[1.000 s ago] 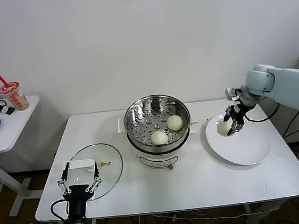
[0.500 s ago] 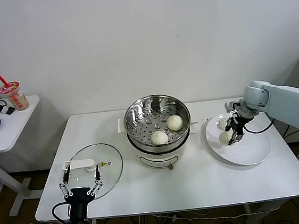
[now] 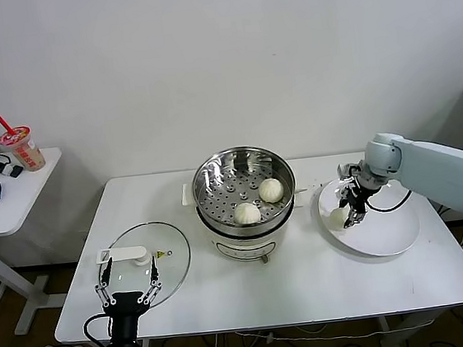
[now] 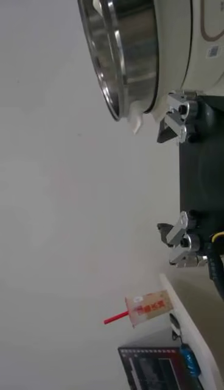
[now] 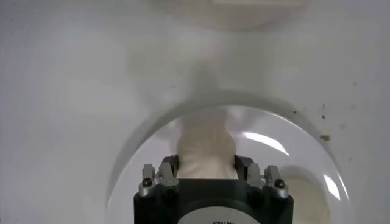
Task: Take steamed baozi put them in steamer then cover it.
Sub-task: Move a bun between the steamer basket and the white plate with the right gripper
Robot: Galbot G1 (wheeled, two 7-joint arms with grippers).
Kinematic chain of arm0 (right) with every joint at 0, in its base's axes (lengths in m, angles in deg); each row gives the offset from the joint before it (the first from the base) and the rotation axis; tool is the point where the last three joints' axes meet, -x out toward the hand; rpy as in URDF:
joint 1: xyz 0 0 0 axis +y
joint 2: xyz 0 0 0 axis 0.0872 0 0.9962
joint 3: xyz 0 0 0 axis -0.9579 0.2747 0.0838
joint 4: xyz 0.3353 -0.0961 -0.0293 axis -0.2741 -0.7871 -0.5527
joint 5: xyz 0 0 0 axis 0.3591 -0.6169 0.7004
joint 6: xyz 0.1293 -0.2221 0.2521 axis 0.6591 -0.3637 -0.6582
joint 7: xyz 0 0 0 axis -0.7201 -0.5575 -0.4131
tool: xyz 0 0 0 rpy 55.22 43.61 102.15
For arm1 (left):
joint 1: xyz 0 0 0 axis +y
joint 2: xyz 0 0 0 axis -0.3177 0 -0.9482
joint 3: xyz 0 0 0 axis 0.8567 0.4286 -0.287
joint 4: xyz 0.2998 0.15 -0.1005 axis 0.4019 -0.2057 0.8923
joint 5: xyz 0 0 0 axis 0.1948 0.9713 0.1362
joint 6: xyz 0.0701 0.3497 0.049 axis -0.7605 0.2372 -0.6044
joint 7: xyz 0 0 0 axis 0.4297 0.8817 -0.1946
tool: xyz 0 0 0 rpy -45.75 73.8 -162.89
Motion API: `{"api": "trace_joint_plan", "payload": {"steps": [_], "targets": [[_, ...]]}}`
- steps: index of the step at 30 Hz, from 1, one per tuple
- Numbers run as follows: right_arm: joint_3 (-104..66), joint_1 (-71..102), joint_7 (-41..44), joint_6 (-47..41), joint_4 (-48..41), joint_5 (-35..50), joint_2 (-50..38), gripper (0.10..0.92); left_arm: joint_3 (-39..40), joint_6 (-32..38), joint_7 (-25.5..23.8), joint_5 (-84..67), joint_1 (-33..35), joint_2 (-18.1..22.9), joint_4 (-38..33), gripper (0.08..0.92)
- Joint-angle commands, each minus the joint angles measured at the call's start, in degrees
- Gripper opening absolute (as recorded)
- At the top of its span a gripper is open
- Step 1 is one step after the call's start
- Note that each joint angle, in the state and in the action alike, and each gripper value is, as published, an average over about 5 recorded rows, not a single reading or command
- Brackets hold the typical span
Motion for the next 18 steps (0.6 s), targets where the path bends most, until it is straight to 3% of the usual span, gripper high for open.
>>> {"api": "trace_joint_plan", "payload": {"steps": [1,9,18], "targets": [[-1.3,1.6,-0.2,0.0,-0.6,-0.5,0.7,0.619,0.0,0.0,0.0,0.2,-0.2,-0.1,0.2,0.823],[-2.0,2.4,-0.6,0.1,-0.5,-0.6,0.2,0.639,0.1,-0.1,0.0,0.2,-0.4,-0.1,0.3,0.823],[-1.5,0.2,-0.4,0.2,2.1,0.4,-2.4,0.813,0.5,-0.2,0.1,0.3,-0.6,0.0,0.3,0.823]]}}
